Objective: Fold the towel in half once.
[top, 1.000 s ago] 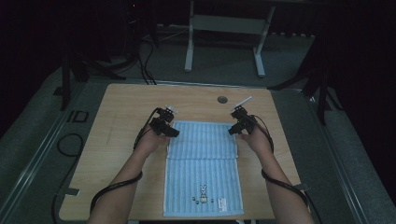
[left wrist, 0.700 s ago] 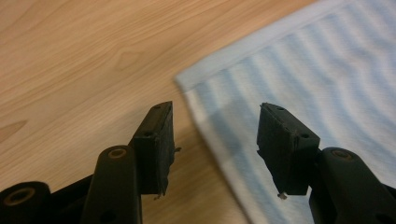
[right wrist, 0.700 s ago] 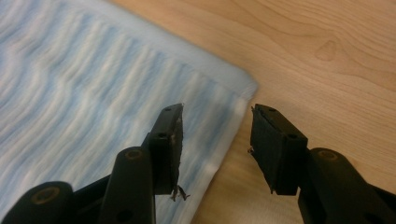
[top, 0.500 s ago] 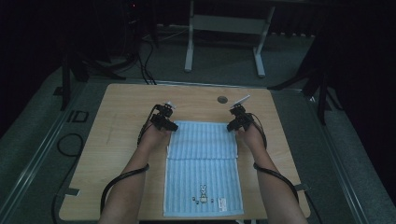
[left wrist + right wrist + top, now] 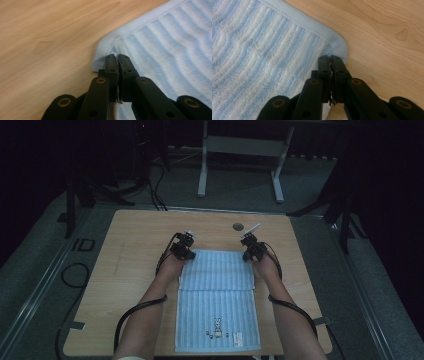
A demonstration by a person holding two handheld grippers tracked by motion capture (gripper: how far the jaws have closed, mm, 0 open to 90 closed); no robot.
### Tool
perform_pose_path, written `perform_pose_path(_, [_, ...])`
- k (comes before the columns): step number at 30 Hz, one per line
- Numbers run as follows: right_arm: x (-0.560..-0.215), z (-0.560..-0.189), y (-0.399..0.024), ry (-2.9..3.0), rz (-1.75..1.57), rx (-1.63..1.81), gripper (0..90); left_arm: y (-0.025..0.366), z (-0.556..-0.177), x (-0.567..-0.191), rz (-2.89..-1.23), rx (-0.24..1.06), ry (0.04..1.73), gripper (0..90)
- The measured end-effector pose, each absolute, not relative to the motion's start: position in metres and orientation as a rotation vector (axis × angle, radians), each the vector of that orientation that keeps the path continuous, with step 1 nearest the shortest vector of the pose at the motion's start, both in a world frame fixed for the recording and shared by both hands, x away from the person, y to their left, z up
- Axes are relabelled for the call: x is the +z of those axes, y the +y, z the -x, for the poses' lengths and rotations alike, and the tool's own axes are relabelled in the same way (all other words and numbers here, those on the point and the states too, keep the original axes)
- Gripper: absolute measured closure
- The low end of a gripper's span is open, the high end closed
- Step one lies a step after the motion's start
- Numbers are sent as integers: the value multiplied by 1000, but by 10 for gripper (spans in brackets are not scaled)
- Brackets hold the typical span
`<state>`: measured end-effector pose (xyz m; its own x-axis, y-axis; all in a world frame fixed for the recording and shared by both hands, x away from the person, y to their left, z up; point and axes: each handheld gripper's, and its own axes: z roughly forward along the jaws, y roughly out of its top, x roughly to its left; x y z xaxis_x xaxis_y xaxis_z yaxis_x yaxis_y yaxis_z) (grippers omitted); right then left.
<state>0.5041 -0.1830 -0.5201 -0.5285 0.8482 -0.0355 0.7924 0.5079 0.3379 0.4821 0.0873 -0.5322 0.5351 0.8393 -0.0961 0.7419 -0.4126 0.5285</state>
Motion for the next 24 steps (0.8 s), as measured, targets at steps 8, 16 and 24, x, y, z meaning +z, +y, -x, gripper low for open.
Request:
perform_pose_path(8, [-471,-505,-187,2495,-1367,506,887,102,-475,-467,-2136,314,1202,873])
perform_pose_path(16, [-382,-491,-188,2386,-1219,684,889,130,-451,-388,-2022,411,1105,872])
perform_pose_path(24, [-328,-443,-197,2362,-1011,844,888,146,-399,-360,-1973,390,983,870])
